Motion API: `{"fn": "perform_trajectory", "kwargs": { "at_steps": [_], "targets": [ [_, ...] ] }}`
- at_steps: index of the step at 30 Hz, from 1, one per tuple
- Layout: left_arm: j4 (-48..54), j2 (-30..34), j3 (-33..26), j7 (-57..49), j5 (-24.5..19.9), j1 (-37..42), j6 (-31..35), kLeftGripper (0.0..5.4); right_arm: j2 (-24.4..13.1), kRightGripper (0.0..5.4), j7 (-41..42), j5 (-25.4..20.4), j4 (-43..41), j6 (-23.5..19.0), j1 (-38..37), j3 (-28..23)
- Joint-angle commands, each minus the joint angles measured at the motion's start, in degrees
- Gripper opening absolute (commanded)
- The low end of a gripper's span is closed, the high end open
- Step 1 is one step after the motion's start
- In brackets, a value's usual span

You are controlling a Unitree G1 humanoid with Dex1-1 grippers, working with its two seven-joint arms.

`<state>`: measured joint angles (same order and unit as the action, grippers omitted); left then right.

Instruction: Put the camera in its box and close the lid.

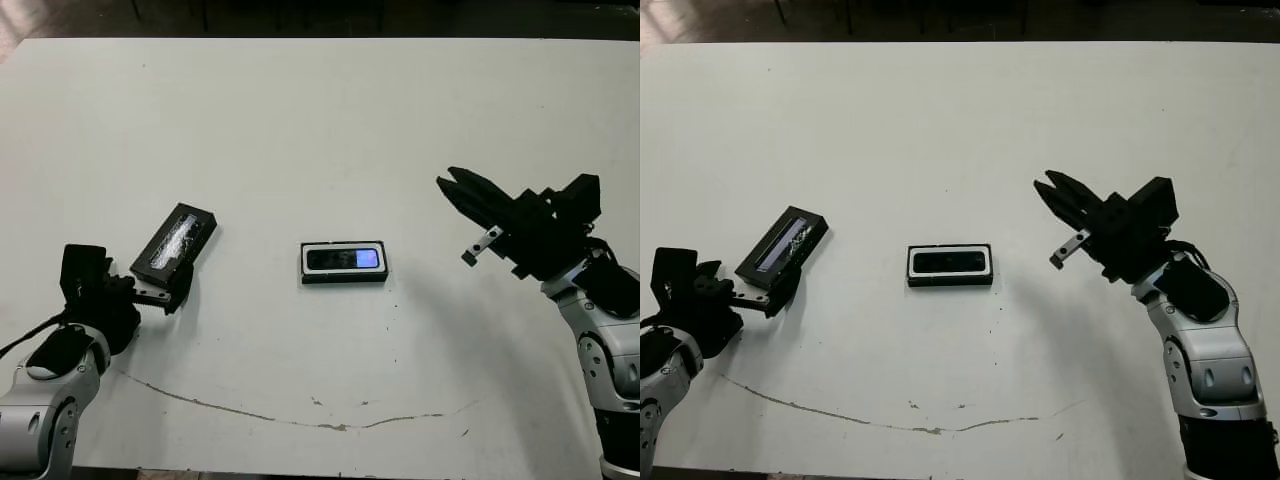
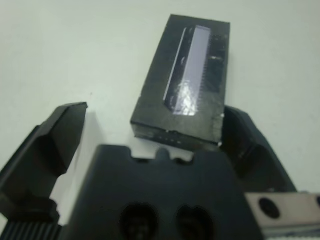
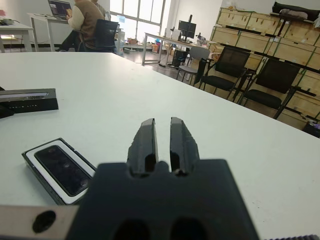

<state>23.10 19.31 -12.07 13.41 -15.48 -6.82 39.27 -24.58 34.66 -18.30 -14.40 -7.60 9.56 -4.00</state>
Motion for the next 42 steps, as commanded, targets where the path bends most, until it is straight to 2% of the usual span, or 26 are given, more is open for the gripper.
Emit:
{"fn": "perform_trajectory", "kwargs": {
  "at_steps": [1,3,6,12,16,20,27,29,38,42],
  "targets": [
    [-3.6,2.3,1.6,2.6,1.1,-0.6,-0.9,5.39,-0.4,0.00,0.5,-0.4,0.4,-0.5,-1.3,-0.3],
    [-4.3,4.0,2.9,3.5,2.6,-0.3,-2.5,5.39,-0.5,0.00,0.5,-0.5,0.4,-0.6,-1.3,-0.3],
    [-5.3,7.5,5.9,4.1,7.2,0.4,-5.5,5.39,-0.7,0.00,0.2,-0.2,0.2,-0.8,-1.4,-0.3],
    [-12.6,10.9,7.7,8.0,10.3,3.3,-13.4,5.39,-0.9,0.00,0.3,-0.3,-0.3,-0.8,-1.6,-0.5],
    [-14.5,10.6,6.8,10.7,7.8,4.1,-12.3,4.99,-1.2,0.00,0.6,-0.6,-0.5,-1.0,-1.7,-0.8],
    [-15.7,10.0,5.8,12.2,5.1,4.4,-10.7,4.03,-1.1,0.00,0.9,-0.8,-0.1,-0.4,-1.7,-0.9],
    [-16.8,12.0,6.5,15.1,4.1,5.7,-7.0,2.35,-0.9,0.00,1.2,-0.9,0.7,-0.2,-1.5,-0.9],
    [-17.6,12.7,7.0,16.5,3.5,6.5,-5.0,2.06,-0.8,0.00,1.4,-0.8,1.1,0.3,-1.4,-0.8],
    [-18.2,15.7,8.5,21.0,0.2,9.6,3.5,1.91,-1.0,0.00,0.8,-0.4,0.8,0.0,-1.3,-0.9],
    [-16.8,15.3,7.4,20.6,-1.2,9.5,4.3,1.91,-0.8,0.00,0.8,-0.3,1.1,0.4,-1.2,-0.9]
  ]
}}
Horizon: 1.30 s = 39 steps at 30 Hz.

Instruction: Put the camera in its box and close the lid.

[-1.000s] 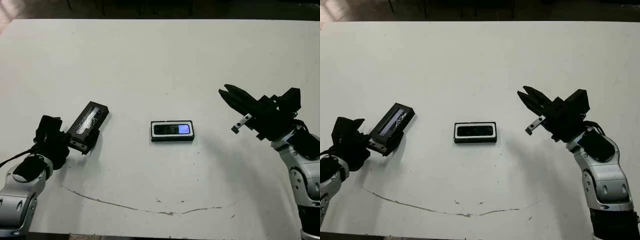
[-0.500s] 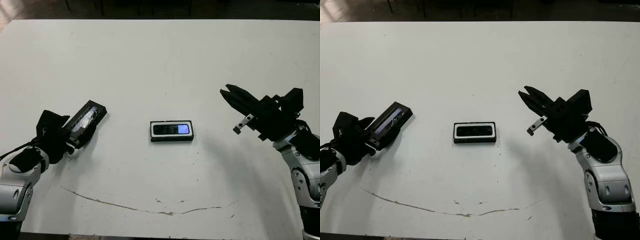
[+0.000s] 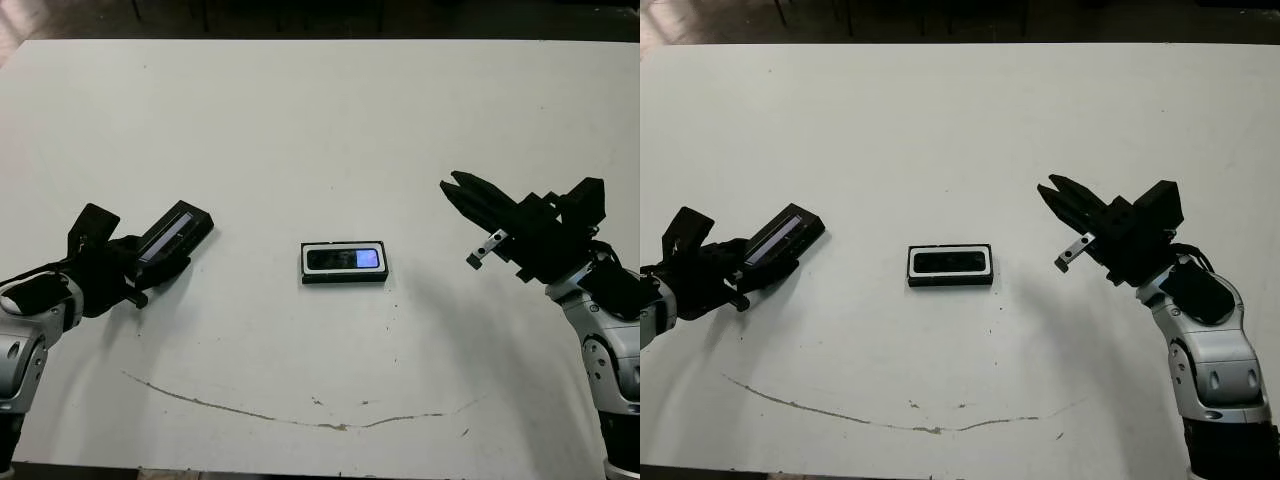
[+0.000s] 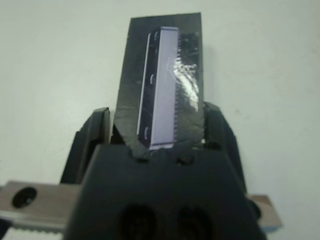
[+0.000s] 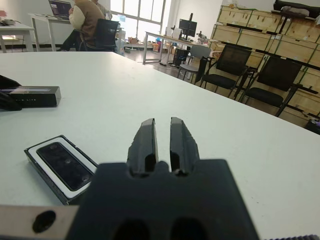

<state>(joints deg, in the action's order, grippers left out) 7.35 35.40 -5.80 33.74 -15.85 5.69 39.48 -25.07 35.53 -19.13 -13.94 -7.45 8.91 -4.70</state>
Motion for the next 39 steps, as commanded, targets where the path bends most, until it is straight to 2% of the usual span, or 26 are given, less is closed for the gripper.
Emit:
{"fn": "perform_trajectory", "kwargs": {
  "at_steps": [1,6,10,13,16,19,22,28,35,39],
  "targets": [
    [-0.3,-1.2,0.7,-0.3,-1.1,-3.1,4.1,1.91,-0.4,0.00,-0.1,0.6,0.6,0.2,-0.6,-0.2],
    [4.3,-2.5,-2.3,-1.2,-2.1,-3.3,-1.8,1.91,-0.5,0.00,0.3,0.7,1.3,1.1,-0.2,-0.3],
    [5.5,-1.5,-3.2,2.3,-3.9,1.1,-7.3,1.91,-0.6,0.00,-0.1,0.8,2.1,1.7,0.4,-0.6],
    [4.8,0.0,-1.2,6.8,-2.3,6.1,-16.2,1.91,-0.6,0.00,-1.9,0.3,1.2,-0.7,0.9,-1.6],
    [3.4,-0.8,1.6,10.9,-4.1,12.0,-17.0,1.91,-0.3,0.00,-2.3,-0.5,2.4,-0.3,2.3,-2.8],
    [2.7,-1.9,5.6,13.0,-4.0,16.2,-16.6,1.91,0.3,0.00,-2.8,-2.6,3.7,-2.0,4.0,-4.0],
    [1.4,-2.7,11.4,15.4,-1.4,19.8,-18.4,1.91,0.0,0.00,-2.6,-5.2,4.7,-4.5,5.3,-5.3],
    [-5.8,-3.4,20.9,20.8,5.6,26.2,-23.1,1.91,-0.2,0.00,-4.2,-4.6,4.4,-5.2,5.5,-6.0],
    [-16.7,-4.0,29.4,31.1,11.9,35.8,-24.2,1.91,-0.5,0.00,-5.2,-4.0,4.3,-5.8,5.4,-5.9],
    [-19.4,-4.4,31.4,34.3,14.4,38.3,-25.7,1.91,-0.3,0.00,-5.4,-3.3,4.4,-4.9,5.1,-5.8]
  ]
}}
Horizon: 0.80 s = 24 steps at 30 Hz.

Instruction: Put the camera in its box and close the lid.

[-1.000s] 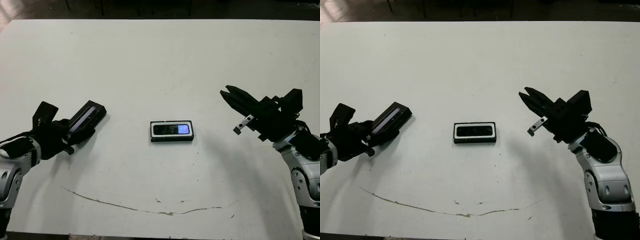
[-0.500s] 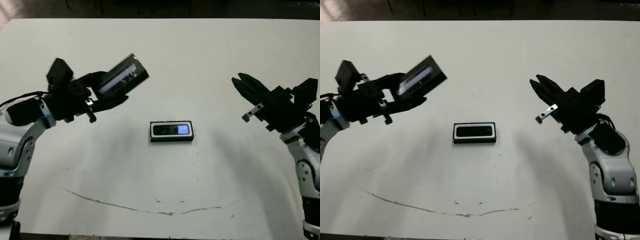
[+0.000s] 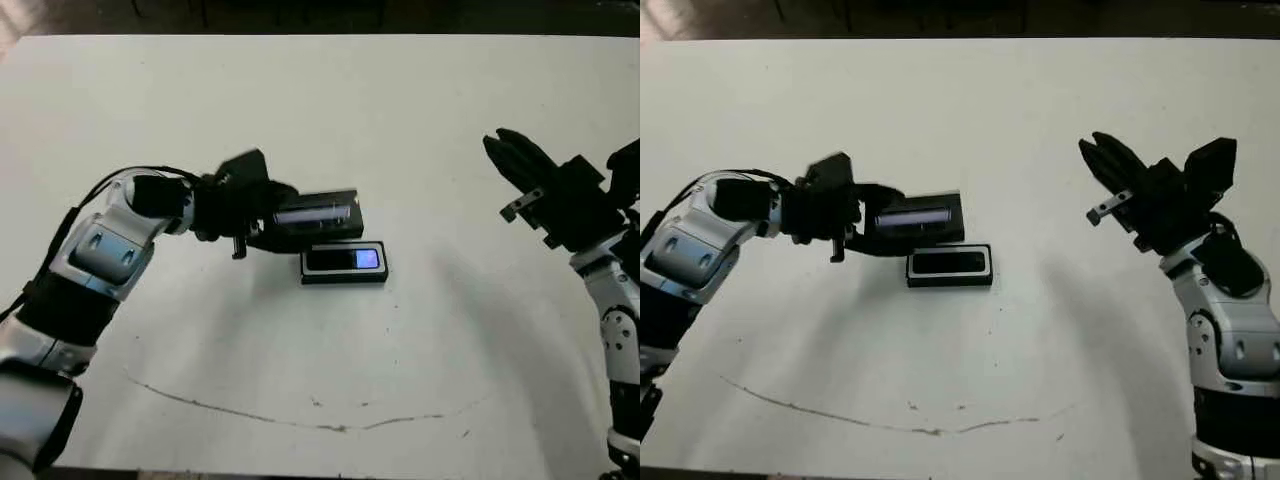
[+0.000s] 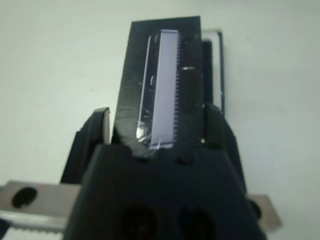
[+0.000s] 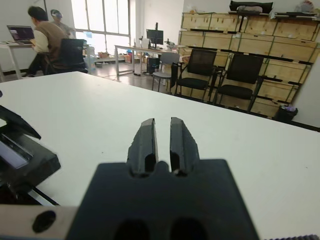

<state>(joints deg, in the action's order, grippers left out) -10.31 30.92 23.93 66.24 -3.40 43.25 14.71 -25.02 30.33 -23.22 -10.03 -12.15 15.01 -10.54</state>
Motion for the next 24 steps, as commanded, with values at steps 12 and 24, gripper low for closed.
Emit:
{"fn": "perform_trajectory", "kwargs": {
  "at_steps": [12,24],
  "targets": [
    [-4.1,-1.2,3.2,7.7,3.9,2.1,-0.5,1.91,0.1,0.00,-1.1,2.0,-1.2,-0.9,-1.6,0.7],
    [-5.3,-3.0,1.2,9.4,0.8,-0.3,0.9,1.91,0.2,0.00,-0.9,1.6,-1.4,-1.3,-2.0,1.1]
  ]
}}
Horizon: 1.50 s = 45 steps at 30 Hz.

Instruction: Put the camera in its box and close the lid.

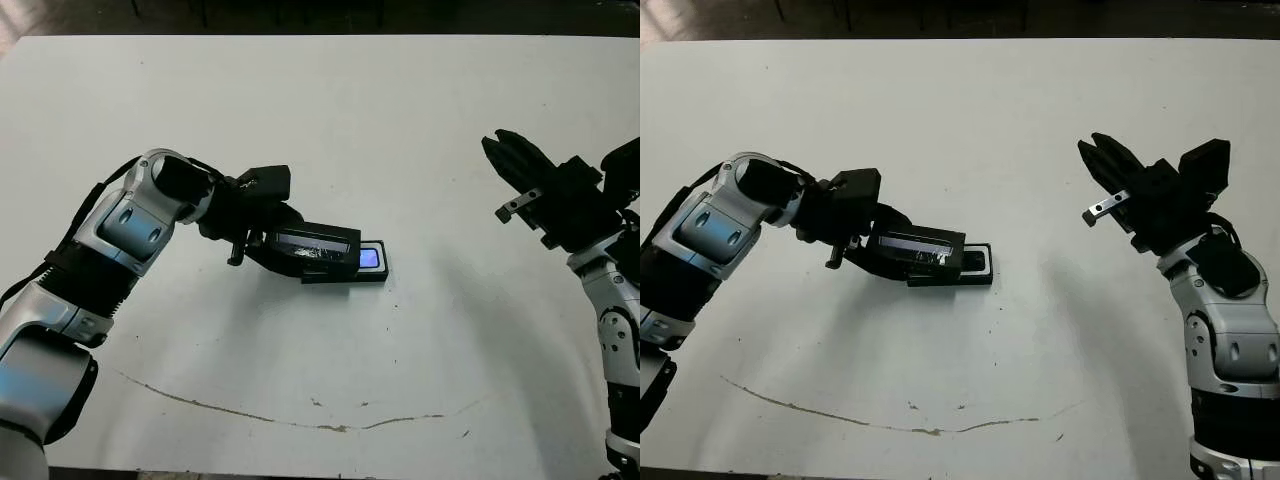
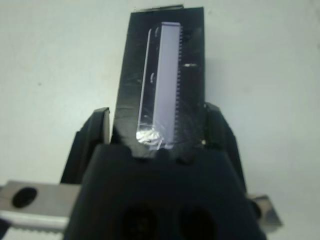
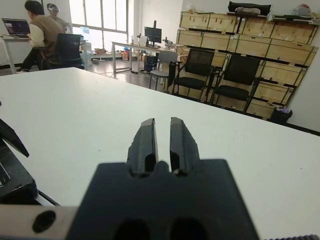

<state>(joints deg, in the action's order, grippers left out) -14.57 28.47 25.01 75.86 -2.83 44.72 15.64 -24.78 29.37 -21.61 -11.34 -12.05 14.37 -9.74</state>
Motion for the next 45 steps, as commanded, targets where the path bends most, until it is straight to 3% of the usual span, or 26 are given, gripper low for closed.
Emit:
{"fn": "perform_trajectory", "kwargs": {
  "at_steps": [1,23,45],
  "targets": [
    [-1.3,-0.9,0.3,-0.7,0.4,-2.1,-0.1,1.91,-0.1,0.00,-0.1,0.2,-0.1,-1.4,-1.4,0.4],
    [5.5,-3.5,-1.0,-14.7,1.8,-12.9,1.5,1.91,0.2,0.00,1.0,0.8,0.7,0.1,-1.9,0.5],
    [3.4,-5.6,4.5,-9.1,1.5,-7.6,8.8,1.91,-0.1,0.00,0.1,2.2,-0.1,0.2,-2.6,0.5]
  ]
}}
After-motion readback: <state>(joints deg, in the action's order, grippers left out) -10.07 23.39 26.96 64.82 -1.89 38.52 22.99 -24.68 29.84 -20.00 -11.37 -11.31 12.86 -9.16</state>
